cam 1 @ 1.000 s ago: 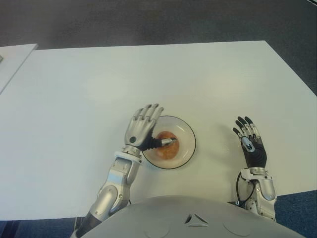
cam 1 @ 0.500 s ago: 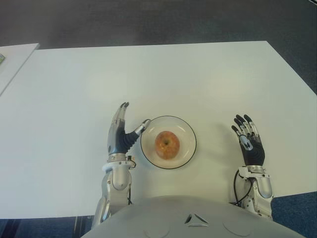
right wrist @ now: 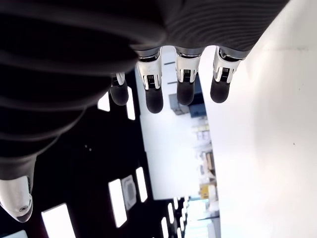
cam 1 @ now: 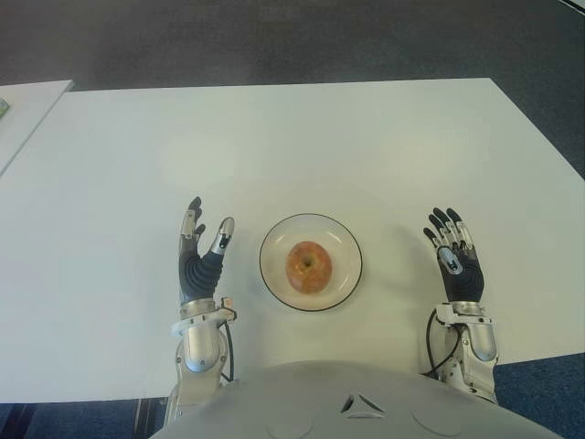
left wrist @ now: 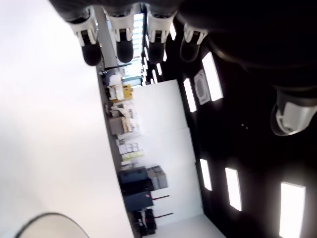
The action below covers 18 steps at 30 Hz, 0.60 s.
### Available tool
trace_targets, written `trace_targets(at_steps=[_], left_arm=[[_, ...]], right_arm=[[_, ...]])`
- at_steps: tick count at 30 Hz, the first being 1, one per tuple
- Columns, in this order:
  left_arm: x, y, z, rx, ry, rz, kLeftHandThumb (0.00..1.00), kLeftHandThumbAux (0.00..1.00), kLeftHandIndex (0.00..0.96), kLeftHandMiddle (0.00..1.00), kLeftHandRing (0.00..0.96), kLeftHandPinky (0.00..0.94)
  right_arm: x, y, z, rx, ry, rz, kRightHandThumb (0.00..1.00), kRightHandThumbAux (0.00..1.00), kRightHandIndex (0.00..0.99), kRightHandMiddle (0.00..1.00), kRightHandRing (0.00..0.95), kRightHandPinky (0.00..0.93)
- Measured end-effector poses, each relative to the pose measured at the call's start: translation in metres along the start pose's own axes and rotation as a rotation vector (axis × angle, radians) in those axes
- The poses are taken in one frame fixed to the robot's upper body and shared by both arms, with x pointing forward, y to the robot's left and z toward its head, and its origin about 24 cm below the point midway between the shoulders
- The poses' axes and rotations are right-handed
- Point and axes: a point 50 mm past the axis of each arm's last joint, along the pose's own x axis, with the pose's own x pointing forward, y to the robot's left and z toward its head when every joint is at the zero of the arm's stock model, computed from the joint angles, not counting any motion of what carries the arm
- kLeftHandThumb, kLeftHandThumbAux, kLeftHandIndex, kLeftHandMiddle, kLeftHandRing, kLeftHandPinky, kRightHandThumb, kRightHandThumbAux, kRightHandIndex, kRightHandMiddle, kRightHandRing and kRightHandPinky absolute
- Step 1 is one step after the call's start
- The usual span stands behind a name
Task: Put the apples into the plate.
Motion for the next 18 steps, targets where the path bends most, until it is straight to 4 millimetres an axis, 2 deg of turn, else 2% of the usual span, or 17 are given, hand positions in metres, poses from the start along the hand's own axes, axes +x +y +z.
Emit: trace_targets(at_steps=[9, 14, 18], left_arm=[[-0.019, 0.002, -0.031, -0.082, -0.005, -0.075, 0.05, 0.391, 0.095, 0.046, 0.041, 0.097], [-0.023, 0.0, -0.031, -0.092, -0.038, -0.095, 0.044, 0.385, 0.123, 0.063, 0.053, 0.102], [-0.029, -0.013, -0.024, -0.131, -0.057, -0.117, 0.036, 0.376, 0.164, 0.083, 0.059, 0.098]], right_arm=[[0.0, 0.0, 0.001, 0.0, -0.003, 0.0, 0.204, 0.538, 0.034, 0.122, 0.066, 0.0], [0.0, 0.0, 0.0, 0.001, 0.002, 0.001, 0.211, 0.536, 0.038, 0.128, 0.071, 0.0], [0.0, 0.002, -0.001, 0.005, 0.009, 0.011, 0.203, 0.526, 0.035, 0.105, 0.056, 0.0]])
